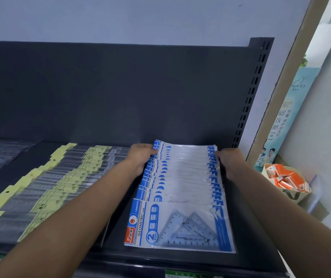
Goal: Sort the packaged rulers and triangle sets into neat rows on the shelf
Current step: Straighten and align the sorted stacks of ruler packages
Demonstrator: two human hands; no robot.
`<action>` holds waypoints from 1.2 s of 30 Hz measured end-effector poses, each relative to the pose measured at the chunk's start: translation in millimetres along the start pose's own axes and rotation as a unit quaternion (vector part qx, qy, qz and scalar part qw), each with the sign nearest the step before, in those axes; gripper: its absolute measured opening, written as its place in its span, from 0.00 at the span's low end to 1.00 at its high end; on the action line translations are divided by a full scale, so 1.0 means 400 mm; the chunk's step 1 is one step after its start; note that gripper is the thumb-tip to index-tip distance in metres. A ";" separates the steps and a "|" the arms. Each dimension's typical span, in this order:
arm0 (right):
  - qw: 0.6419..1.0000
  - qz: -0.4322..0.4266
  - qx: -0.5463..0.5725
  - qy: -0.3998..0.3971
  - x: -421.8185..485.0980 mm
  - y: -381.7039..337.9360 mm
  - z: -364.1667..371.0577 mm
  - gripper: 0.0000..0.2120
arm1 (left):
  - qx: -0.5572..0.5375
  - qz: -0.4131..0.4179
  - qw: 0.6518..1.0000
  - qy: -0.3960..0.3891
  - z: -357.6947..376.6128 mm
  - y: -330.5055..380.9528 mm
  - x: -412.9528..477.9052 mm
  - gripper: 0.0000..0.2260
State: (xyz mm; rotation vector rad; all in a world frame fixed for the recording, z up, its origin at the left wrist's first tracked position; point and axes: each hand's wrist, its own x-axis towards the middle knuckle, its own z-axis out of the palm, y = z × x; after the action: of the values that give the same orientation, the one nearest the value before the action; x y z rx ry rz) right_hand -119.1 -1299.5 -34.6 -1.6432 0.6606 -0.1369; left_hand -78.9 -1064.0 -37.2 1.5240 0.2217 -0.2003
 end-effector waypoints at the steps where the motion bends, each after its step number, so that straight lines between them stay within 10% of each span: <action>1: 1.000 0.005 0.011 -0.001 0.004 -0.003 -0.001 0.06 | 0.002 -0.002 1.000 -0.008 -0.002 0.001 0.002 0.07; 36: 0.997 -0.060 0.041 -0.007 0.003 0.003 -0.014 0.04 | 0.029 0.068 0.995 0.064 0.017 0.012 0.049 0.05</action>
State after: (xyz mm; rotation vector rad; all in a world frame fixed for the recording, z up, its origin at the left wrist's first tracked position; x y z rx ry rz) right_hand -121.0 -1304.7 -34.8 -1.6040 0.5383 -0.2362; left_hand -58.5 -1070.3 -37.7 1.6048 0.2149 -0.0002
